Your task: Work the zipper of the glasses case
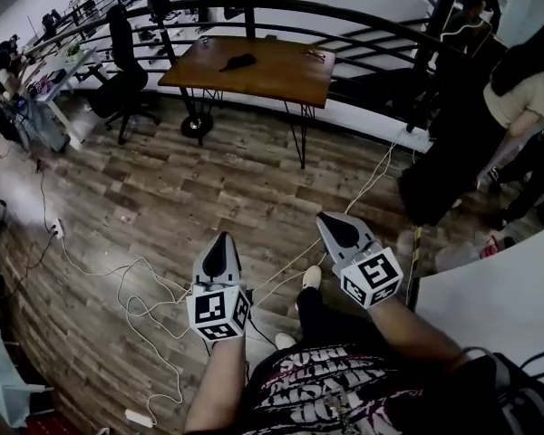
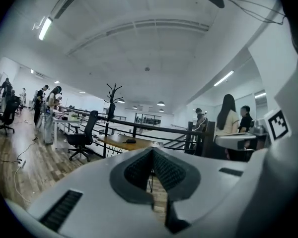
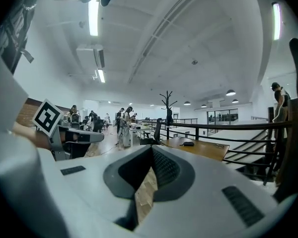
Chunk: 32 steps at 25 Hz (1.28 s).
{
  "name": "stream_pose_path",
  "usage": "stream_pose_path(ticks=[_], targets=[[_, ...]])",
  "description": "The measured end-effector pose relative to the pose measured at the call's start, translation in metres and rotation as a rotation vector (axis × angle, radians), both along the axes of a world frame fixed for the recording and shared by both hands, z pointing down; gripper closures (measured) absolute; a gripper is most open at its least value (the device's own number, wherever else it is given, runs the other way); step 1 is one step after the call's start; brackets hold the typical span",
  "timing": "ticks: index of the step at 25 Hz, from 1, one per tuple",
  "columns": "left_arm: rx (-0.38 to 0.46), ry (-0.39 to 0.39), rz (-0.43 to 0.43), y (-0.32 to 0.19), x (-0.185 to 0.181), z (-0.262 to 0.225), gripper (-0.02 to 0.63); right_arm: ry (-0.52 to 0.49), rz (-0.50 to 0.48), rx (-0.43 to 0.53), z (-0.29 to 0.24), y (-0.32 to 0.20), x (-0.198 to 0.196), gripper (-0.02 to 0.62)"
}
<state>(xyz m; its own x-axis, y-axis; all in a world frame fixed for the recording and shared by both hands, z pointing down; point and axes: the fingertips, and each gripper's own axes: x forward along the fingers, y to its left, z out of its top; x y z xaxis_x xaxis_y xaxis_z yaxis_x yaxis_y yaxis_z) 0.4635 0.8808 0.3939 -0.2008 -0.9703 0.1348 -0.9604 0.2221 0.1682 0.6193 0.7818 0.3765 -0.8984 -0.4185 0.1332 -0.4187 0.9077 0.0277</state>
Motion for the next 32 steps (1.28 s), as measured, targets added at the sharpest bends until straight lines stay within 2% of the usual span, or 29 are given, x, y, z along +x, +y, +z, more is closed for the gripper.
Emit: stream_pose_path(ticks=[6, 13, 18, 22, 27, 32], targets=[[-0.033, -0.008, -0.019, -0.078, -0.049, 0.003, 0.601, -0.019, -0.042, -0.017, 0.004, -0.085, -0.052, 0.597], [-0.058, -0.047, -0.047, -0.206, -0.094, -0.005, 0.601, -0.04, -0.137, -0.014, -0.008, -0.205, -0.102, 0.597], [-0.036, -0.027, -0.029, -0.28, -0.1, -0.018, 0.601, -0.052, -0.128, -0.034, -0.012, -0.283, -0.12, 0.597], [-0.076, -0.025, -0.024, -0.313, -0.117, -0.007, 0.601, -0.053, -0.16, -0.086, 0.009, -0.308, -0.15, 0.597], [-0.077, -0.015, -0.058, -0.339, -0.173, 0.006, 0.601, -0.029, -0.209, -0.103, 0.028, -0.331, -0.208, 0.597], [-0.046, -0.007, -0.043, -0.395, -0.258, 0.015, 0.601, -0.001, -0.171, -0.072, 0.028, -0.387, -0.281, 0.597]])
